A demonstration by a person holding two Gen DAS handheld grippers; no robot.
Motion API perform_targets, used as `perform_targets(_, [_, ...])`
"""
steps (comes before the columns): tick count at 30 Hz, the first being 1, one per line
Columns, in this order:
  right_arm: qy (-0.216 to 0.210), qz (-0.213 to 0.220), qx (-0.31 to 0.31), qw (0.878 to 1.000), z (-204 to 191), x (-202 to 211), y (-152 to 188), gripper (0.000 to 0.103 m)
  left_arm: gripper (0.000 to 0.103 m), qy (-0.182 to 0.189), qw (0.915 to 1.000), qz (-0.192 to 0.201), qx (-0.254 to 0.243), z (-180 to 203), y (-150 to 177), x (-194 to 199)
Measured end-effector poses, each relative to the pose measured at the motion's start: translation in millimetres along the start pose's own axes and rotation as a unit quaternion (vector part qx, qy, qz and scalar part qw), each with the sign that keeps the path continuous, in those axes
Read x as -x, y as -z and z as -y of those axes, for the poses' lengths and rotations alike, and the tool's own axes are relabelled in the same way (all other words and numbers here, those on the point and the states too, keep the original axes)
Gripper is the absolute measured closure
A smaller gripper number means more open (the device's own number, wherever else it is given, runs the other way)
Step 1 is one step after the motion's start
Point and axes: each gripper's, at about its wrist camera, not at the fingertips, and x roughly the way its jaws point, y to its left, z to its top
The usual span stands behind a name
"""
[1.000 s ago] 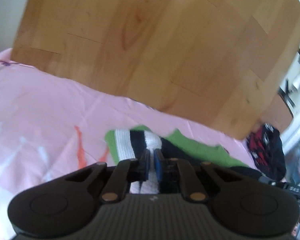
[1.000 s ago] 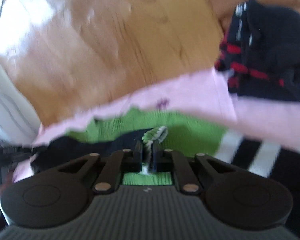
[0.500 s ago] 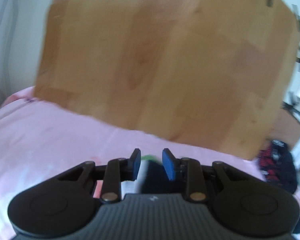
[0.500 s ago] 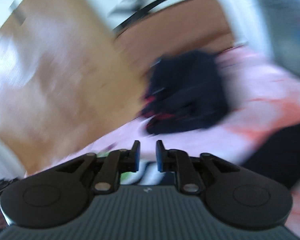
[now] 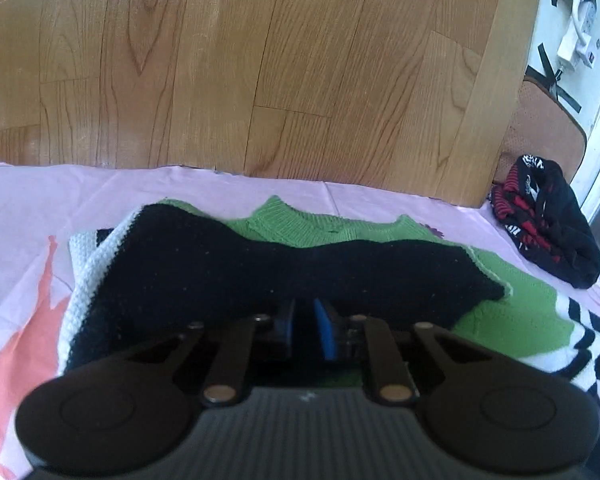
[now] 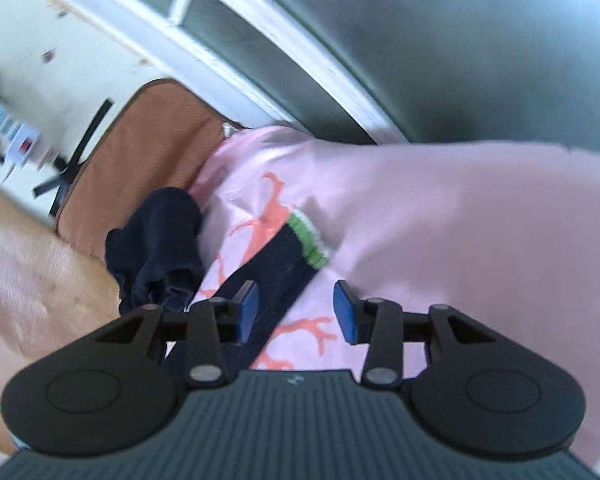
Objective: Fold small clothes
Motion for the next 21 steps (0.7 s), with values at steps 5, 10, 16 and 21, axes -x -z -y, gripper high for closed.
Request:
perform_targets(5, [-0.013, 0.019, 0.016, 1.000, -8, -26, -12, 0.071, 0.088, -0.011, 0.9998, 0.007, -0.017, 6, 2, -3])
perform_targets(10, [-0.033, 0.029, 0.034, 0.998, -37, -33, -42, 0.091, 0.080, -0.006, 0.9996, 0.001, -0.027, 7, 0, 7])
perform_targets(16, [-0.133, 0.129, 0.125, 0.975, -157, 16, -78, 0.091, 0.066, 0.035, 0.9976, 0.054, 0.025, -17, -17, 59])
perform_targets(21, [-0.206, 0.084, 0.231, 0.947, -261, 1, -18, 0.091, 0.064, 0.053, 0.9911, 0.086, 0.087, -52, -18, 90])
